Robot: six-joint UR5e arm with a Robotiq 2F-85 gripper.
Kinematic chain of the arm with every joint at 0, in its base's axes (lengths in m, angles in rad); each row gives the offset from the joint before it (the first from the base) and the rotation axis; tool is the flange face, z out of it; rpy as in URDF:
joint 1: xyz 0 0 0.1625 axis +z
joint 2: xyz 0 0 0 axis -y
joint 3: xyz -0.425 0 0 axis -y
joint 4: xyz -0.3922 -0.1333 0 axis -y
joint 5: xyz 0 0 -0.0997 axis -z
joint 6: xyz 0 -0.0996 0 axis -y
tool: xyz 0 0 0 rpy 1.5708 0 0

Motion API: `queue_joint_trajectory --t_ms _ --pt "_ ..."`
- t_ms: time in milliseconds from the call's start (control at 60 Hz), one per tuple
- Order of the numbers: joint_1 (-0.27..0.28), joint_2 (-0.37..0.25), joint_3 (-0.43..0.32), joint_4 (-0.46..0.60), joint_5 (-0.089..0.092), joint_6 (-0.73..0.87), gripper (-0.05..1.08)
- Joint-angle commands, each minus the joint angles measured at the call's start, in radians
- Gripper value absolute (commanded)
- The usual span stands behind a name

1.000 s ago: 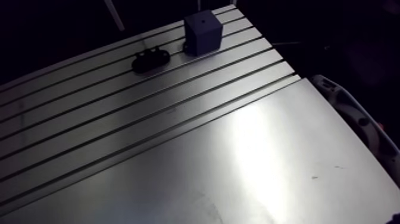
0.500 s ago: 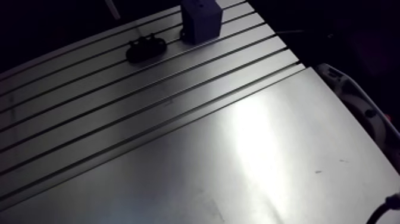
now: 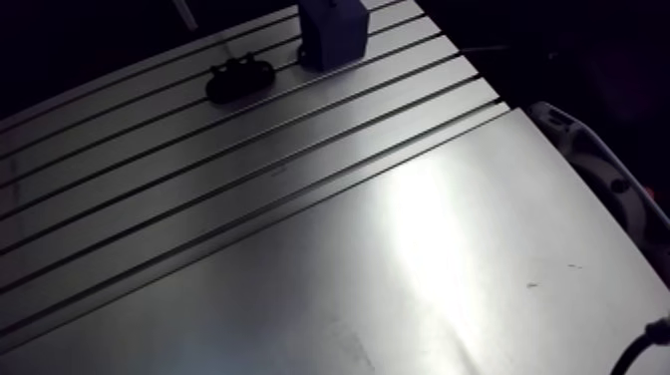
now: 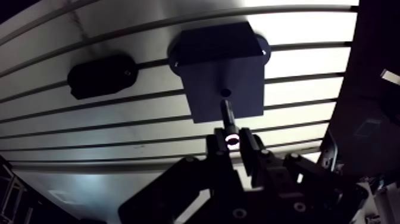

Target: Pick up the M10 bolt and insert it into the hole until fully seated.

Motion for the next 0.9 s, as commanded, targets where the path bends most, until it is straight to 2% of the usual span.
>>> queue_joint_trajectory --t_ms 17,900 --pt "0.0 0.001 0.002 -0.001 -0.001 0.0 1.06" --pt "0.0 0.004 0.004 -0.01 -0.003 0.0 1.06"
